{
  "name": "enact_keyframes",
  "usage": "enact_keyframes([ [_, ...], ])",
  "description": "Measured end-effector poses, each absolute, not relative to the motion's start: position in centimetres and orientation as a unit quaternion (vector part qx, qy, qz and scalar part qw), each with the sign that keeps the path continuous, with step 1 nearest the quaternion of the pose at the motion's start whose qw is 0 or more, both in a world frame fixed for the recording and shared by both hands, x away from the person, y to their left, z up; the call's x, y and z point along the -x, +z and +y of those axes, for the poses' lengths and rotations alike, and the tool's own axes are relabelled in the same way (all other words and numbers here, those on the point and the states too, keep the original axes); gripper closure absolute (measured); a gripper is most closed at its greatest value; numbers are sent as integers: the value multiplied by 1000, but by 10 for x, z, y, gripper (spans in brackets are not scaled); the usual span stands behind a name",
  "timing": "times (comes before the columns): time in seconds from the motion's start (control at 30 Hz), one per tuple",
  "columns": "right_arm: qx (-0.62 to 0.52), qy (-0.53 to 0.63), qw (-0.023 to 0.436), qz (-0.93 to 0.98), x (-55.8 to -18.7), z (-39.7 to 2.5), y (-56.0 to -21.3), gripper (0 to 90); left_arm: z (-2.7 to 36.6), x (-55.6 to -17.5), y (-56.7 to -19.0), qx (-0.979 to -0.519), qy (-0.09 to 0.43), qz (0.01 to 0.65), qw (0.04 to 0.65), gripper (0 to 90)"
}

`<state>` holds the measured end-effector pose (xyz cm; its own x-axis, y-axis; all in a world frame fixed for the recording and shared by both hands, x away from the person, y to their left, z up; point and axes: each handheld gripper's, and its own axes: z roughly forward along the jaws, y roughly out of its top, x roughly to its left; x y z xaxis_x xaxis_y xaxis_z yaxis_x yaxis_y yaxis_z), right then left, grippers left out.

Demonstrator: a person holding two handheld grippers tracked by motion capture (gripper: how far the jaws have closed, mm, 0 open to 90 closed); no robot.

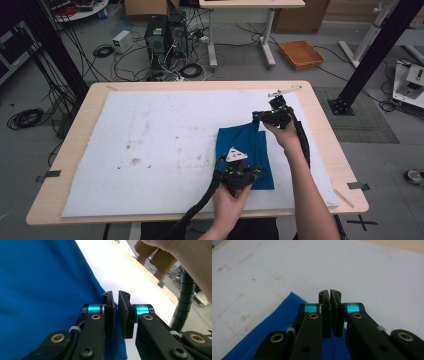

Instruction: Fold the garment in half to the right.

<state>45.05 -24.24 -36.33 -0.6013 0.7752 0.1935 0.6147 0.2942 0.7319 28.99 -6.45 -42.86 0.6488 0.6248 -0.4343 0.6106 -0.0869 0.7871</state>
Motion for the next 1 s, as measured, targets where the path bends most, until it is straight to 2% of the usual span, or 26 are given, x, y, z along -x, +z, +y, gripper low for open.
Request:
enact_keyframes([
  [0.13, -448, 372, 114, 805, -454, -251, -370, 878, -78, -297, -435, -732, -8, 421, 536, 832],
  [0.17, -451, 363, 117, 807, -456, -251, -372, 870, -80, -299, -437, -728, -19, 418, 543, 810],
  [0.27, -461, 325, 146, 813, -459, -250, -379, 763, -83, -302, -439, -718, -38, 410, 561, 668],
  [0.33, -469, 321, 165, 806, -456, -253, -380, 724, -78, -299, -435, -721, -23, 392, 571, 611],
  [0.4, -483, 343, 184, 784, -447, -262, -379, 712, -66, -296, -428, -723, -2, 381, 577, 592],
  [0.57, -490, 383, 166, 765, -419, -277, -387, 679, -10, -295, -407, -716, 47, 375, 587, 559],
  [0.77, -528, 405, 84, 741, -400, -279, -412, 638, 71, -294, -396, -710, 127, 398, 567, 552],
  [0.83, -532, 404, 62, 741, -390, -277, -421, 616, 97, -293, -396, -705, 136, 410, 563, 551],
  [1.0, -519, 401, 81, 751, -342, -275, -426, 617, 146, -285, -399, -683, 174, 431, 564, 550],
])
